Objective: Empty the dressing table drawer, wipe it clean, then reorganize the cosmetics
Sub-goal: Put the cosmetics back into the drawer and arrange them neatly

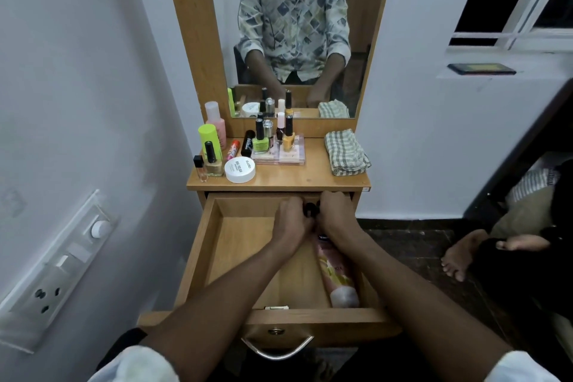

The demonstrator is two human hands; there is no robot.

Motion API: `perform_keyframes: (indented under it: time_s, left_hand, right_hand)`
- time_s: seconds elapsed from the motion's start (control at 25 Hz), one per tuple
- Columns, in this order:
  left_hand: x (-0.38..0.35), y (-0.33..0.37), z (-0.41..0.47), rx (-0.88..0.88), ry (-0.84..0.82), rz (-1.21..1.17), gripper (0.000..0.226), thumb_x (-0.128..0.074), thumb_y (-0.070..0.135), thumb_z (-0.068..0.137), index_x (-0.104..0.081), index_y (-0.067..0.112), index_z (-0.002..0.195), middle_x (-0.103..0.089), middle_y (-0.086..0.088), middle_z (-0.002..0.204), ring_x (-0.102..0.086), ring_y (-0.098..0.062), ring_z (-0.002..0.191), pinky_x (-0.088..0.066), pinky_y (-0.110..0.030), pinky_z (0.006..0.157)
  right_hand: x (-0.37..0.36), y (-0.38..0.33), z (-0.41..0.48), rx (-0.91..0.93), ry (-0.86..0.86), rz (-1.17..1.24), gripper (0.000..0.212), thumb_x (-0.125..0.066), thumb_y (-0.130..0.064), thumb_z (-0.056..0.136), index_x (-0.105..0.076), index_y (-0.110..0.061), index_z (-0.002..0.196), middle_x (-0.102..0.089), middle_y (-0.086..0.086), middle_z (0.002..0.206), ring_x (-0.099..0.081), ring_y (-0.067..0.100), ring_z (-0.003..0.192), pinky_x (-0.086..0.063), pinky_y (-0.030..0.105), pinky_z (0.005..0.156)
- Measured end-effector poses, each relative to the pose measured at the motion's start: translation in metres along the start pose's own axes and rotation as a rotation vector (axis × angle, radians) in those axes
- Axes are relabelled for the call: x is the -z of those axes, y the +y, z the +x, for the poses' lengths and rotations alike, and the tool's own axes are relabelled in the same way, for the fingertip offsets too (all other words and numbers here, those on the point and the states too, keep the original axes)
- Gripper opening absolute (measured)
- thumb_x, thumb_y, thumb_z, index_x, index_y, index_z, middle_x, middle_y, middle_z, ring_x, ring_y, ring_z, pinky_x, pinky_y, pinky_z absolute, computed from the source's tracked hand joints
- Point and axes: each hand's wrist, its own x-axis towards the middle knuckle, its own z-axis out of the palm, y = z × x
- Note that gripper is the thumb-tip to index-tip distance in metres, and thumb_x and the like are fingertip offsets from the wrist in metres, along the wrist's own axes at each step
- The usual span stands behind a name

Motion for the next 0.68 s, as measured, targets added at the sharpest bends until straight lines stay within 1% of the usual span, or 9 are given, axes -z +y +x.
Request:
perform_keyframes:
  time_s: [0.04, 0.12, 0.2, 0.24, 0.32, 0.44, 0.56, 0.68]
  left_hand:
    - [-0.006, 0.002, 0.005, 0.006, 0.013, 0.009, 0.006, -0.065, 0.011, 0.081, -0.064, 0.005, 0.078, -0.069, -0.011, 0.082, -0.065, -0.028, 0.077, -0.046, -0.034, 0.057]
    - [-0.014, 0.004, 0.011, -0.004, 0.040, 0.016, 0.007, -0.061, 0.007, 0.084, -0.066, 0.003, 0.080, -0.069, -0.013, 0.083, -0.066, -0.028, 0.077, -0.053, -0.039, 0.060]
    - [-0.021, 0.004, 0.013, -0.010, 0.055, 0.023, 0.010, -0.059, 0.004, 0.086, -0.066, 0.004, 0.079, -0.069, -0.012, 0.082, -0.065, -0.027, 0.075, -0.055, -0.039, 0.062]
    - [-0.023, 0.002, 0.012, -0.005, 0.066, 0.016, 0.011, -0.058, 0.003, 0.086, -0.066, 0.004, 0.079, -0.069, -0.012, 0.081, -0.065, -0.026, 0.075, -0.056, -0.040, 0.063]
    - [-0.027, 0.000, 0.009, 0.005, 0.087, -0.018, 0.008, -0.059, 0.002, 0.085, -0.065, 0.004, 0.081, -0.068, -0.011, 0.082, -0.064, -0.025, 0.074, -0.056, -0.040, 0.064]
    - [-0.027, -0.003, 0.008, 0.054, 0.116, -0.040, 0.001, -0.065, 0.006, 0.081, -0.065, 0.007, 0.080, -0.068, -0.009, 0.081, -0.063, -0.026, 0.074, -0.055, -0.039, 0.061]
    - [-0.025, -0.004, 0.010, 0.131, 0.110, -0.082, 0.003, -0.070, 0.008, 0.076, -0.068, 0.009, 0.074, -0.069, -0.007, 0.077, -0.064, -0.025, 0.070, -0.055, -0.037, 0.058]
    - [-0.027, -0.004, 0.010, 0.139, 0.108, -0.118, 0.012, -0.074, 0.014, 0.075, -0.067, 0.011, 0.065, -0.066, -0.003, 0.067, -0.062, -0.019, 0.061, -0.053, -0.035, 0.052]
  right_hand:
    - [-0.006, -0.001, -0.001, -0.002, 0.005, 0.044, 0.032, -0.049, -0.005, 0.091, -0.047, -0.019, 0.063, -0.054, -0.002, 0.067, -0.047, 0.011, 0.057, -0.039, 0.029, 0.051]
    - [-0.012, -0.003, -0.006, -0.052, 0.069, 0.199, 0.033, -0.042, -0.005, 0.093, -0.052, -0.018, 0.065, -0.053, 0.000, 0.065, -0.049, 0.014, 0.058, -0.045, 0.036, 0.053]
    - [-0.014, -0.001, -0.006, -0.090, 0.168, 0.295, 0.035, -0.045, -0.001, 0.092, -0.048, -0.019, 0.062, -0.054, 0.004, 0.066, -0.053, 0.020, 0.062, -0.050, 0.040, 0.058]
    - [-0.013, -0.001, -0.006, -0.110, 0.179, 0.323, 0.038, -0.047, 0.001, 0.091, -0.045, -0.021, 0.060, -0.053, 0.004, 0.066, -0.053, 0.021, 0.062, -0.051, 0.042, 0.060]
    - [-0.012, 0.001, -0.008, -0.126, 0.208, 0.350, 0.039, -0.048, 0.002, 0.090, -0.044, -0.021, 0.058, -0.051, 0.002, 0.063, -0.051, 0.018, 0.060, -0.048, 0.040, 0.056]
    - [-0.010, 0.003, -0.009, -0.116, 0.203, 0.216, 0.036, -0.048, 0.002, 0.089, -0.046, -0.016, 0.059, -0.052, 0.002, 0.063, -0.049, 0.016, 0.058, -0.039, 0.032, 0.050]
    - [-0.001, 0.006, -0.010, -0.123, 0.190, 0.063, 0.033, -0.050, 0.006, 0.087, -0.041, -0.014, 0.062, -0.049, 0.003, 0.067, -0.048, 0.018, 0.061, -0.035, 0.031, 0.052]
    - [-0.001, 0.007, -0.014, -0.146, 0.204, 0.114, 0.035, -0.047, 0.007, 0.086, -0.041, -0.015, 0.060, -0.046, -0.001, 0.063, -0.045, 0.014, 0.057, -0.030, 0.026, 0.045]
